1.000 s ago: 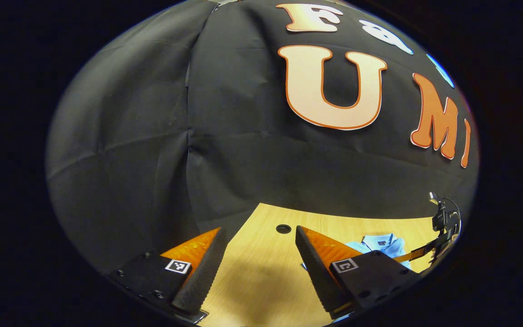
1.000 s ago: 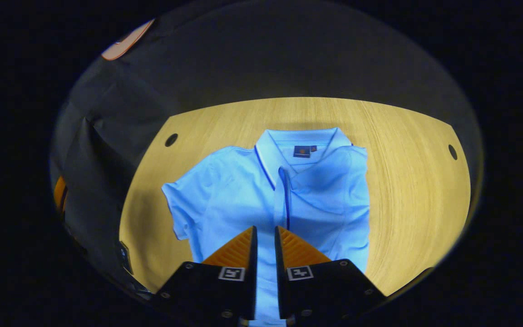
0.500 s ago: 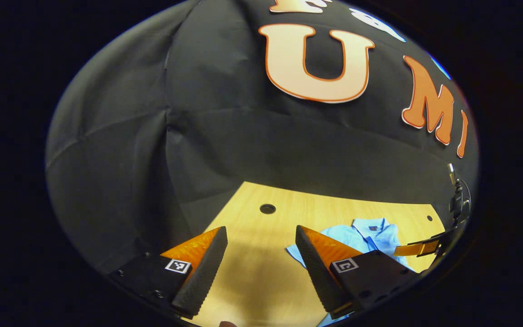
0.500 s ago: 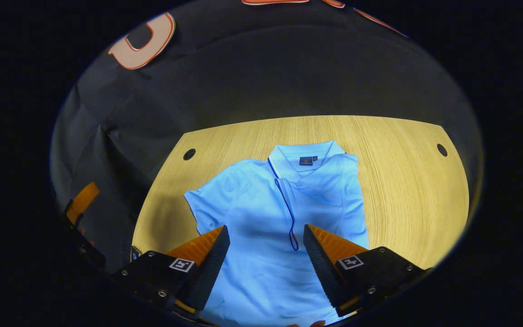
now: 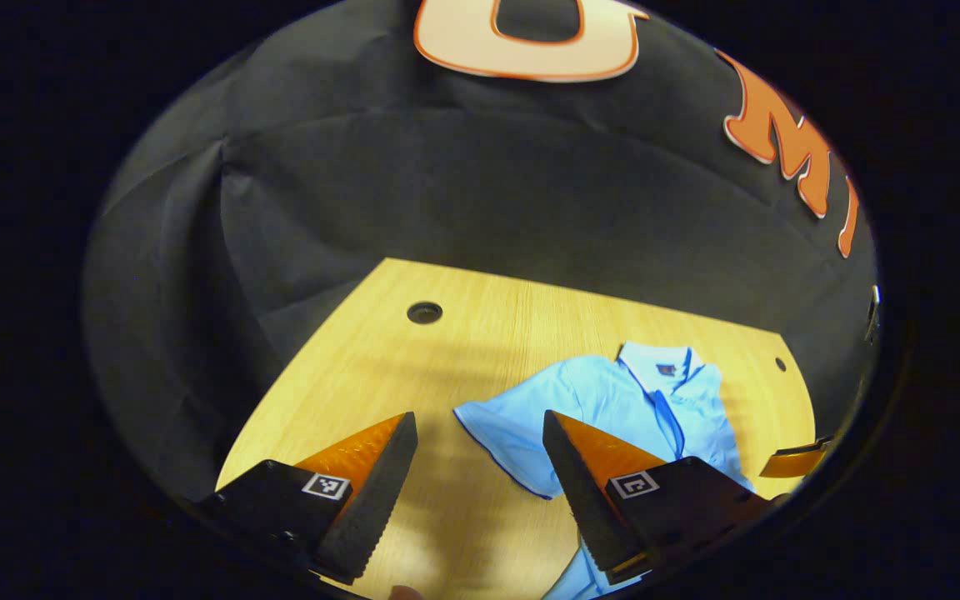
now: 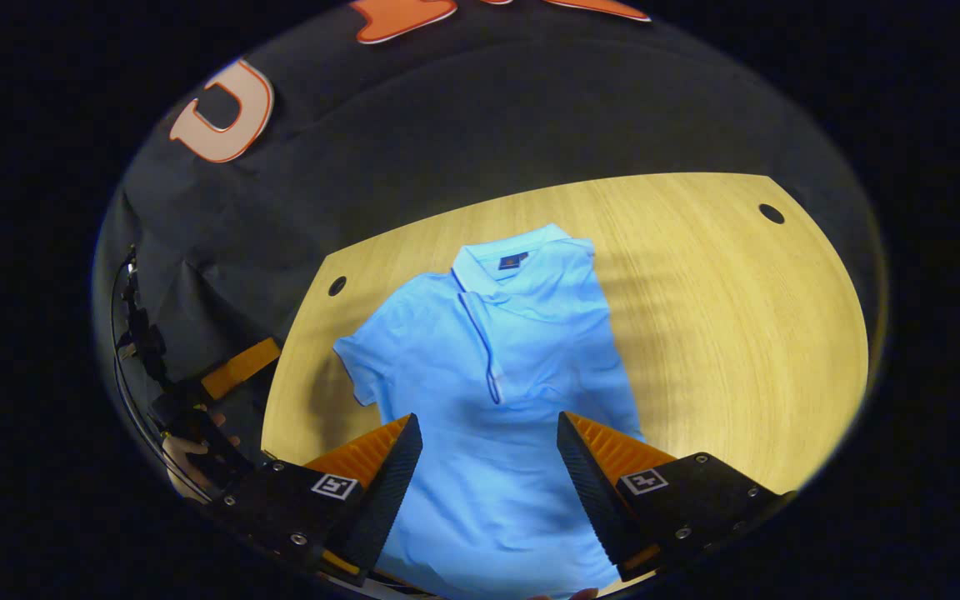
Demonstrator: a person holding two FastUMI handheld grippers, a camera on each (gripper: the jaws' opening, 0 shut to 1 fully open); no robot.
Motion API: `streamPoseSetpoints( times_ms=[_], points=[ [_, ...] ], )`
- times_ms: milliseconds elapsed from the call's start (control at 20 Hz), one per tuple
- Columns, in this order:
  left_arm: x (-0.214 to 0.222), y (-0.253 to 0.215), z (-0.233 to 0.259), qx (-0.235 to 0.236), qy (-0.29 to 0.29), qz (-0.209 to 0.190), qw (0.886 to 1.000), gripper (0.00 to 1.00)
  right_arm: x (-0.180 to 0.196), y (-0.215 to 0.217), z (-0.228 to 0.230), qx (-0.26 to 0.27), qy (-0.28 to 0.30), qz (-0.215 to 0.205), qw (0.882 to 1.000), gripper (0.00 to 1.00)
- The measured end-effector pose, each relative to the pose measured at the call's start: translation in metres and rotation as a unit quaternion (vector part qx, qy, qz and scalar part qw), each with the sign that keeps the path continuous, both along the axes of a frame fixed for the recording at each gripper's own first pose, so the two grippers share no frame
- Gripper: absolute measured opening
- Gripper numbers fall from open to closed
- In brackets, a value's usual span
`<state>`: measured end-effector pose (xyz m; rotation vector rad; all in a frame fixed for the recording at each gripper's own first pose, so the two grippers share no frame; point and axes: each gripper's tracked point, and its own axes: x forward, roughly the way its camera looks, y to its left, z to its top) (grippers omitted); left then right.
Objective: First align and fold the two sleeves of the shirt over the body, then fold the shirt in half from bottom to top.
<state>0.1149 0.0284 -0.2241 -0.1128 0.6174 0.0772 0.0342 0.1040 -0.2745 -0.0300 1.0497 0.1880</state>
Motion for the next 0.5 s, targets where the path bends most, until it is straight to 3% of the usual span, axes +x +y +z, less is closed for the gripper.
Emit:
streamPoseSetpoints(
  times_ms=[250,500],
  points=[
    [0.032,-0.026,-0.045,0.012,0.042,-0.009,0.999,0.97,-0.007,-0.047,0.006,0.002,0.008,-0.044,0.999,0.99],
    [0.040,-0.033,-0.091,0.016,0.090,0.010,0.996,0.98,-0.010,-0.074,0.001,0.001,0.020,-0.065,0.998,0.99]
  ],
)
